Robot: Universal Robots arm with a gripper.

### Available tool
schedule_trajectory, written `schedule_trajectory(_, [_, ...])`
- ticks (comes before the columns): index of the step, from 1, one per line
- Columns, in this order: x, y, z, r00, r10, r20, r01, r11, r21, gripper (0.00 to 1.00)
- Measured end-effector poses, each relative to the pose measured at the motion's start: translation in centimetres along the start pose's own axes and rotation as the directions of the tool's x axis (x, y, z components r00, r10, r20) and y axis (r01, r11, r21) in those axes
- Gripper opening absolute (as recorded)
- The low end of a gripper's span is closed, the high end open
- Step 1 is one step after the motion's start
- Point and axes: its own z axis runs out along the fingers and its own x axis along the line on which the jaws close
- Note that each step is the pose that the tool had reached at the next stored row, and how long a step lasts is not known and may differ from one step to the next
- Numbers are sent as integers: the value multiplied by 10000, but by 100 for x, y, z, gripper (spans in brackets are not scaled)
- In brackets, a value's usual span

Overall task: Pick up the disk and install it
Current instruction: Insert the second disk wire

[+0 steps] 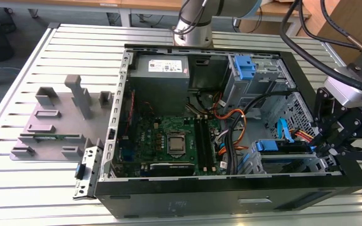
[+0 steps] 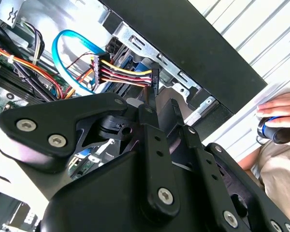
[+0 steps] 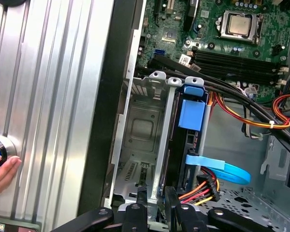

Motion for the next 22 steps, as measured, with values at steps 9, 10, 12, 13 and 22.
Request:
schedule_trajectory(9, [-23, -10, 7, 10000, -23, 1, 23, 10000, 2, 29])
schedule_trajectory(10, [-25, -10, 7, 10000, -22, 1, 22, 10000, 2, 29])
schedule_trajectory(12, [-25, -10, 7, 10000, -23, 0, 23, 10000, 1, 29])
schedule_trajectory(13, [-26, -10, 6, 10000, -23, 0, 23, 10000, 1, 29])
schedule_trajectory(22, [-66, -16, 8, 10000, -30, 0, 30, 10000, 1, 29])
